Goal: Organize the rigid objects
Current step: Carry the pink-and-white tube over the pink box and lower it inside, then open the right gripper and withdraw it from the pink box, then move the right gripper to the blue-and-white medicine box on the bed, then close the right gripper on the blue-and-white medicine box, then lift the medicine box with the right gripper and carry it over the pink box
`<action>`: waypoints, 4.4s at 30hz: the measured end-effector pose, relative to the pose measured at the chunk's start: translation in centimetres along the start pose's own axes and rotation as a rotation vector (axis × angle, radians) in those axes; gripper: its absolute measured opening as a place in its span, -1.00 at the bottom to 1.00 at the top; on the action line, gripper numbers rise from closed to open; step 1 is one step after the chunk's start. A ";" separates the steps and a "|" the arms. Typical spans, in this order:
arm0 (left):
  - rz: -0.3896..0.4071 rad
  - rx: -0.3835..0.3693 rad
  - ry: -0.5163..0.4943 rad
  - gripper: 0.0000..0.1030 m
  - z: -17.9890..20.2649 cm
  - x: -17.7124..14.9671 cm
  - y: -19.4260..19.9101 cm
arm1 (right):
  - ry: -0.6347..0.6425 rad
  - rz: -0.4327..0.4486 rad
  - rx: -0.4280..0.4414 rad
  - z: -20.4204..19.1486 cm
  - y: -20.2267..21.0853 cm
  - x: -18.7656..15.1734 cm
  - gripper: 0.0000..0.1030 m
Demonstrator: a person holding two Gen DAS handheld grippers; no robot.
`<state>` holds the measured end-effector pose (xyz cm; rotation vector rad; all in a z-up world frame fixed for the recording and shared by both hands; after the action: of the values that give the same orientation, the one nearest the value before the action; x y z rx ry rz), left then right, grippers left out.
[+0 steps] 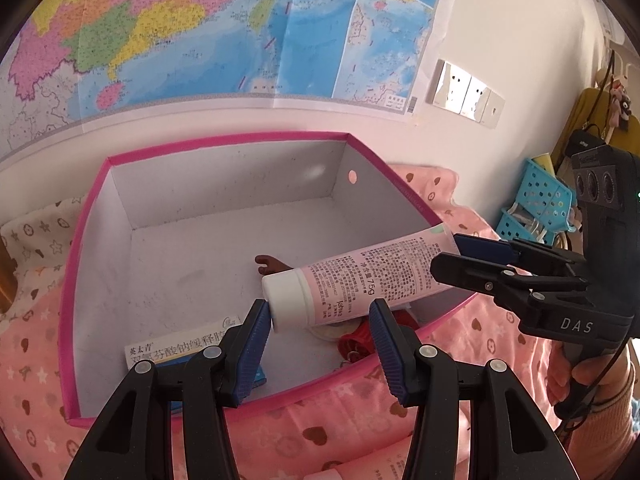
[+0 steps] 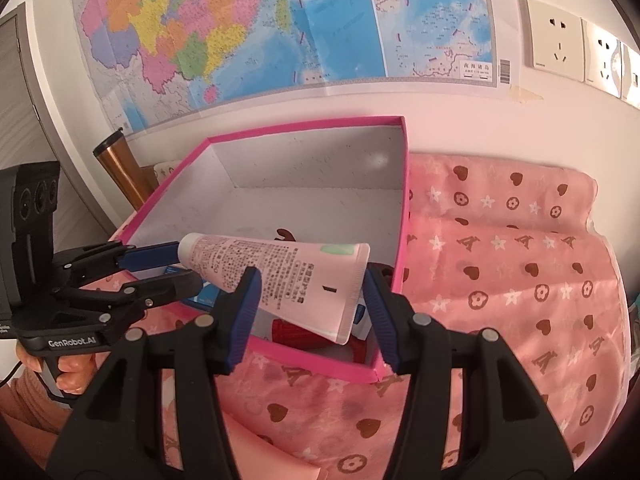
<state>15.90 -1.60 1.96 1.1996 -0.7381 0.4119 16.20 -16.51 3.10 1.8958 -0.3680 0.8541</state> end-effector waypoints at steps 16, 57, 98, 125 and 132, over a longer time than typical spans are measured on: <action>-0.051 -0.032 0.021 -0.01 -0.6 0.2 -1.9 | 0.023 -0.001 -0.065 -0.3 -0.3 0.2 0.09; -0.074 0.055 0.005 0.29 -2.6 -13.9 6.9 | 0.011 -0.306 0.404 -7.9 1.7 -16.8 0.31; -0.117 0.022 0.156 0.15 -4.6 -16.4 6.2 | 0.011 -0.221 0.359 -10.6 -4.3 -12.8 0.02; -0.087 0.027 0.144 -0.19 -4.8 -16.2 8.7 | 0.046 -0.188 0.315 -11.8 -2.9 -11.8 -0.11; -0.041 0.019 0.122 -0.19 -4.6 -14.7 9.9 | 0.060 -0.142 0.321 -12.2 -1.3 -10.2 -0.11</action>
<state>0.50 7.29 -2.35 1.1951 -0.6049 0.4543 4.80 -6.31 -1.65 2.1556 -0.0582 0.9136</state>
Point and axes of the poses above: each gripper's, at about its wrist camera, not at the fingertips, and y roughly against the way its jaws point, z to its right, x to its top, the point moved 2 cm from there along -y, roughly the way its jaws point, and after that the axes turned 1 degree about -y, right-handed, at the moved point
